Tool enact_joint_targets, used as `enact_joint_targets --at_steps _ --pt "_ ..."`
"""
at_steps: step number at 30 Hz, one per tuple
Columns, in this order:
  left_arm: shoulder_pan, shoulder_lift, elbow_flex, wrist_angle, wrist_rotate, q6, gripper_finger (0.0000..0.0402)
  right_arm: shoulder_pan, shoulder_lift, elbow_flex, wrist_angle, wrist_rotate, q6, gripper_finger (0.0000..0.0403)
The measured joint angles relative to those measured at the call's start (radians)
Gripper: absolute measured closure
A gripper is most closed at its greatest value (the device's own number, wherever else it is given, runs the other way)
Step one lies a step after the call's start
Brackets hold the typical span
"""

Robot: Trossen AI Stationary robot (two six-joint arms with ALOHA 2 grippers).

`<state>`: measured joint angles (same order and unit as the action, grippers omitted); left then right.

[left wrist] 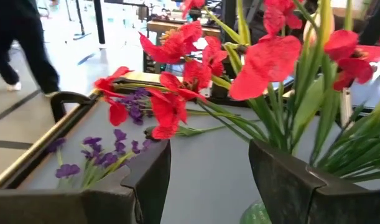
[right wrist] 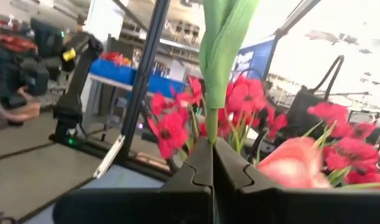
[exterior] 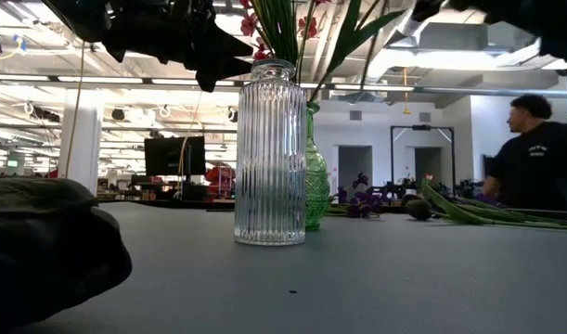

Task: Sort flowers into vase by color
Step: Put the pink flower into the green vase

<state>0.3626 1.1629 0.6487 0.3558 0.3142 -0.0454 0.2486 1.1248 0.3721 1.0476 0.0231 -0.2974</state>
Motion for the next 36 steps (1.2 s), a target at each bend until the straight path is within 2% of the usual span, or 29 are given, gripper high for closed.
enact_joint_targets --at_steps 10,23,26,31,36 --pt "0.000 0.000 0.000 0.001 -0.008 0.011 0.0196 -0.004 0.153 0.090 -0.026 -0.038 -0.017 0.0382" --pt "0.000 0.000 0.000 0.001 -0.008 0.007 0.0196 -0.048 0.172 0.155 -0.018 -0.035 -0.117 0.0382" --pt "0.000 0.000 0.000 -0.001 -0.008 0.006 0.0196 -0.063 0.157 0.164 -0.052 -0.031 -0.060 0.0382" --pt "0.000 0.000 0.000 -0.005 -0.008 0.008 0.0196 -0.075 0.076 0.196 -0.236 -0.031 0.072 0.0382" --pt "0.000 0.000 0.000 0.000 -0.014 0.018 0.0196 -0.074 -0.035 0.217 -0.326 -0.033 0.106 0.0382"
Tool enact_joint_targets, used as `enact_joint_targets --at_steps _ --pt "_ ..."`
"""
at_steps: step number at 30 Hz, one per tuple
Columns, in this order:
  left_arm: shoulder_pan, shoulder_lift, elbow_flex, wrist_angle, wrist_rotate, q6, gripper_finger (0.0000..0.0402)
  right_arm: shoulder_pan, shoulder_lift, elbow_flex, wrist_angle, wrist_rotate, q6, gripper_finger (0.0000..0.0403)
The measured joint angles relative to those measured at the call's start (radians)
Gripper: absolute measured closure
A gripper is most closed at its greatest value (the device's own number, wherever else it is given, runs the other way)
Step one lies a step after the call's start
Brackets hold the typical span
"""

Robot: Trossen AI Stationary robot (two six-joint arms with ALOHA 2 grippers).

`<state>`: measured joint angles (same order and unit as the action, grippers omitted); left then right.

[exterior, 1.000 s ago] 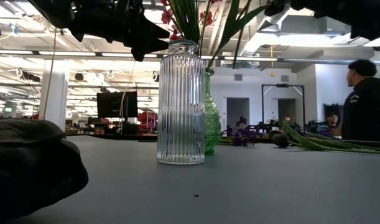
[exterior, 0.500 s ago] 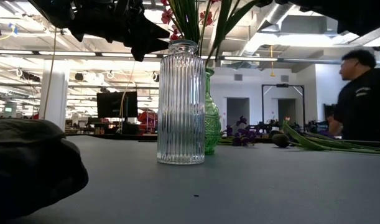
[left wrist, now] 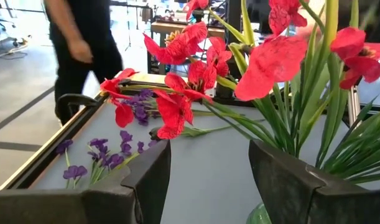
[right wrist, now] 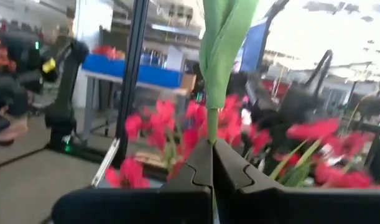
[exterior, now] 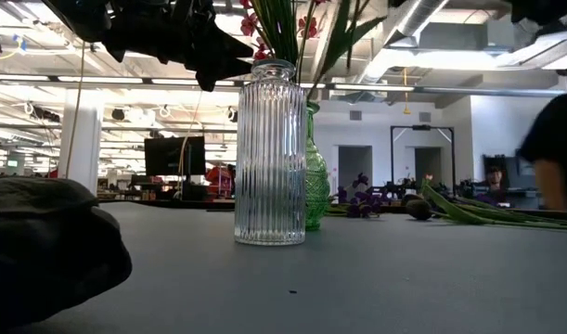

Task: Sort flowers into vase by color
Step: Put the pink flower into the green vase

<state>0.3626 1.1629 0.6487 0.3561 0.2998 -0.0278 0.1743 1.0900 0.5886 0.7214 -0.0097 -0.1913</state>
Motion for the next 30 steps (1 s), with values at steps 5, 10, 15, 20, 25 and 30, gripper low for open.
enact_joint_targets --at_steps 5,10,15,20,25,30 --pt "0.000 0.000 0.000 0.000 0.000 0.006 0.0196 0.003 -0.131 0.000 -0.109 0.000 0.045 0.0382" --pt "0.000 0.000 0.000 -0.001 0.000 0.011 0.0196 0.072 -0.225 0.000 -0.383 -0.045 0.148 0.0382" --pt "0.000 0.000 0.000 -0.001 0.000 0.032 0.0196 0.220 -0.242 -0.017 -0.421 -0.047 0.155 0.0382" --pt "0.000 0.000 0.000 -0.001 0.000 0.032 0.0196 0.346 -0.236 -0.082 -0.409 0.044 0.119 0.0382" --pt "0.000 0.000 0.000 -0.003 0.000 0.032 0.0196 0.374 -0.187 -0.217 -0.214 0.218 0.171 0.0382" --pt "0.000 0.000 0.000 -0.002 0.000 0.030 0.0196 0.322 -0.053 -0.318 0.136 0.209 0.150 0.0382"
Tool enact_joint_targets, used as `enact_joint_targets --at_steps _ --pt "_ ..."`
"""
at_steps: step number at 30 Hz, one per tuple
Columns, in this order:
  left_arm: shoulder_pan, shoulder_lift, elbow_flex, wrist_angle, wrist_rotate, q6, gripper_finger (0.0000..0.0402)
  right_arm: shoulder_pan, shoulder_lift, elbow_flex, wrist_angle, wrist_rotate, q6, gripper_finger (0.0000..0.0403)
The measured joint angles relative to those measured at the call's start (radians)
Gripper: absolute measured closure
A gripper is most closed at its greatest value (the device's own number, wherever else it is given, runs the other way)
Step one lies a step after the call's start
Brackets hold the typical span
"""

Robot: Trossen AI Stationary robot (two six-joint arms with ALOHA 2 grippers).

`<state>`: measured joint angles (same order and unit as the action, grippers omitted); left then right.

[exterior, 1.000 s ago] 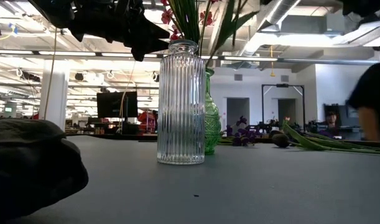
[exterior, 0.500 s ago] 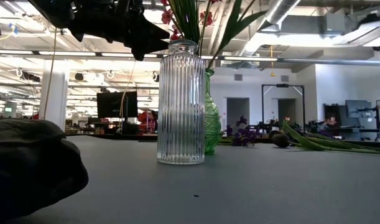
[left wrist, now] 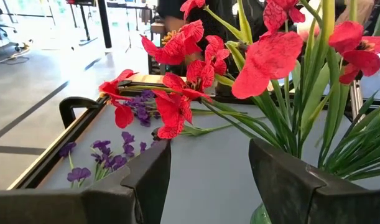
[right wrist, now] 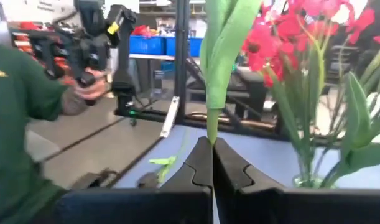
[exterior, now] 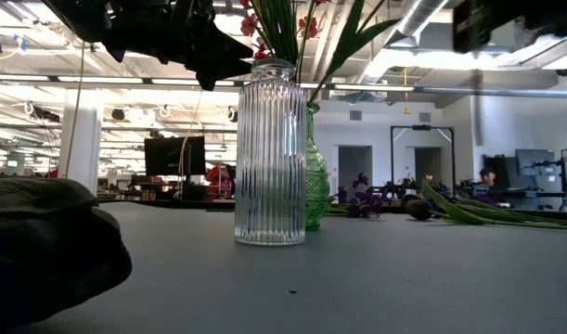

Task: Sort flowers into vase by color
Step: Put the pink flower into the green vase

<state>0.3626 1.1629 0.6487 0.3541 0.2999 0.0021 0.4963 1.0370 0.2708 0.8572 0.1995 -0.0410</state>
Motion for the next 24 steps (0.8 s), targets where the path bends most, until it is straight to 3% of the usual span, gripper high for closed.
enact_joint_targets --at_steps 8,16,24 --pt "0.000 0.000 0.000 0.003 -0.023 -0.027 0.0196 -0.168 0.265 0.035 0.369 -0.258 -0.135 0.0382" --pt "0.000 0.000 0.000 0.004 -0.025 -0.051 0.0196 -0.295 0.451 0.132 0.529 -0.321 -0.198 0.0382" --pt "0.000 0.000 0.000 0.004 -0.026 -0.060 0.0196 -0.330 0.463 0.188 0.543 -0.359 -0.252 0.0382"
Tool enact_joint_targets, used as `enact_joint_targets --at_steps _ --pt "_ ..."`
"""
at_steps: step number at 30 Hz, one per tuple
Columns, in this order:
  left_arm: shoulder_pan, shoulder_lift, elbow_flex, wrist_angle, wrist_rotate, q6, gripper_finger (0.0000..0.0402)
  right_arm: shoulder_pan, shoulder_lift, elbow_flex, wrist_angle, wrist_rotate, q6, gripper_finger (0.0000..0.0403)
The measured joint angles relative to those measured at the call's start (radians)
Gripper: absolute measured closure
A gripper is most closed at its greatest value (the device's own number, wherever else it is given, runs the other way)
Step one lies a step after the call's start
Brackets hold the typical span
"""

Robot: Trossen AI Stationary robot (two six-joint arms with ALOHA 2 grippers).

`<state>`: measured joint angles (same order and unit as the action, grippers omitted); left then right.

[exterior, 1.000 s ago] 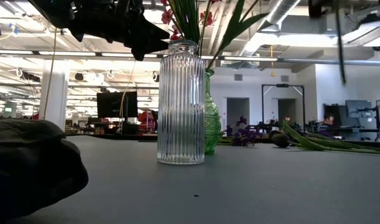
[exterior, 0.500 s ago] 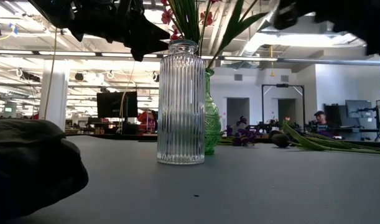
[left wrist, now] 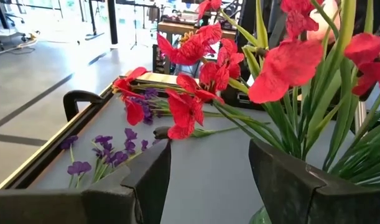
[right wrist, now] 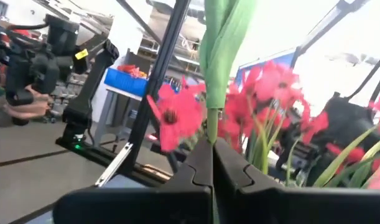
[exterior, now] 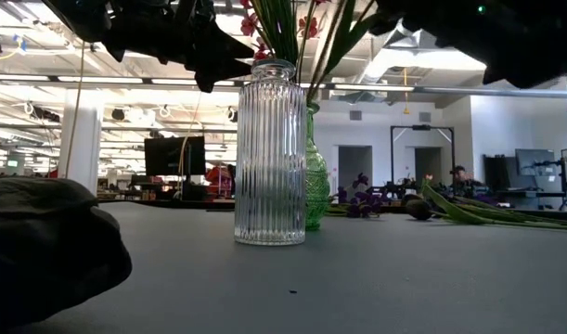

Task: Sort flowers into vase by color
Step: Put the pink flower into the green vase

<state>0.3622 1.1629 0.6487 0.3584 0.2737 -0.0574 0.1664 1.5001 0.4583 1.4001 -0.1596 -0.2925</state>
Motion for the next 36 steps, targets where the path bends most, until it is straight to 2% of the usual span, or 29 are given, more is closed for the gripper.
enact_joint_targets --at_steps 10,26,36 --pt "0.000 0.000 0.000 0.000 0.000 0.011 0.0196 -0.022 -0.054 0.000 -0.066 0.000 -0.023 0.0382" --pt "0.000 0.000 0.000 -0.009 0.000 0.027 0.0196 -0.064 0.122 0.072 -0.084 0.002 -0.012 0.0377" --pt "0.000 0.000 0.000 -0.010 0.000 0.060 0.0196 -0.064 0.129 0.092 -0.176 0.050 0.083 0.0355"
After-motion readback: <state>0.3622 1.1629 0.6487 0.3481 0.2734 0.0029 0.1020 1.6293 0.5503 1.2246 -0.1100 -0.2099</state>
